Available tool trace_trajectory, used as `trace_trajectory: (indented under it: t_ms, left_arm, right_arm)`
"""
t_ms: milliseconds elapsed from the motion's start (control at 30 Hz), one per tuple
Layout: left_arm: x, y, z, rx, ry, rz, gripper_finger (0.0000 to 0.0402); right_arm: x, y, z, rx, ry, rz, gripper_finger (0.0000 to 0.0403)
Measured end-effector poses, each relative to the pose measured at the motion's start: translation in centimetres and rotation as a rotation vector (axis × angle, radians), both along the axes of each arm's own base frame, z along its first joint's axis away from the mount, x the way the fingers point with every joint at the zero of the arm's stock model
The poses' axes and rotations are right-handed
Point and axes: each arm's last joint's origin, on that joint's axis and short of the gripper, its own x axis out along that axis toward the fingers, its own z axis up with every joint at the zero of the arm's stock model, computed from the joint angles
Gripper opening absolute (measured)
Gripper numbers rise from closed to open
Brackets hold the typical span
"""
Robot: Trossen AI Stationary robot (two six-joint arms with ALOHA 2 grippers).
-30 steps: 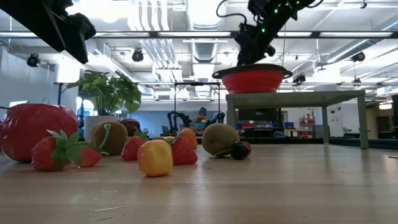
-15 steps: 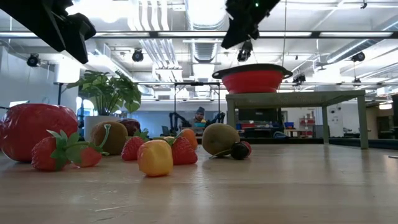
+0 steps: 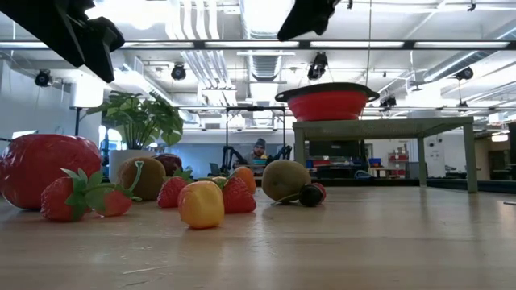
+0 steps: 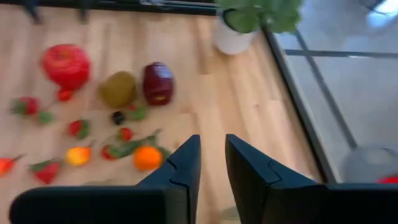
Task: Pick & Place Fruit
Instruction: Put the black cherry into the strainer bowl on the shelf
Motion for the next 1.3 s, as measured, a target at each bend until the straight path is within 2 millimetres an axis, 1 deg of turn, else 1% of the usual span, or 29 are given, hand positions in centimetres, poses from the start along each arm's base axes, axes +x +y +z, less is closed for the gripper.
trace_trajectory:
  t_ms: [333, 433, 600, 800, 967, 1100, 1200, 1300]
  left_arm:
    - [0.0, 0.0, 0.0, 0.0, 0.0, 0.0, 0.0273]
    - [0.0, 0.0, 0.0, 0.0, 0.0, 0.0, 0.0273]
    - [0.0, 0.0, 0.0, 0.0, 0.0, 0.0, 0.0273]
    - [0.0, 0.0, 0.0, 0.0, 0.0, 0.0, 0.0273]
    - [0.0, 0.0, 0.0, 0.0, 0.0, 0.0, 0.0273]
    - [0.0, 0.0, 0.0, 0.0, 0.0, 0.0, 0.0273]
    - [0.0, 0.0, 0.0, 0.0, 0.0, 0.0, 0.0273]
    - [0.0, 0.0, 0.0, 0.0, 0.0, 0.0, 0.0273]
  right_arm:
    - [-0.4, 6.4, -1.3, 0.094, 0.054, 0.109, 0.0029]
    - [-0.7, 8.2, -1.9, 0.105, 0.069, 0.129, 0.0021]
    - [-1.5, 10.4, -3.8, 0.065, 0.106, 0.083, 0.0009]
    - [-2.1, 11.9, -6.5, 0.087, 0.127, 0.067, 0.0009]
    - [-2.4, 12.9, -8.7, 0.118, 0.108, 0.069, 0.0008]
    - [-2.5, 13.4, -10.3, 0.161, 0.061, 0.073, 0.0009]
    - [-2.9, 13.6, -11.6, 0.181, 0.07, 0.088, 0.0021]
    - [-3.1, 13.5, -12.7, 0.208, 0.053, 0.075, 0.0045]
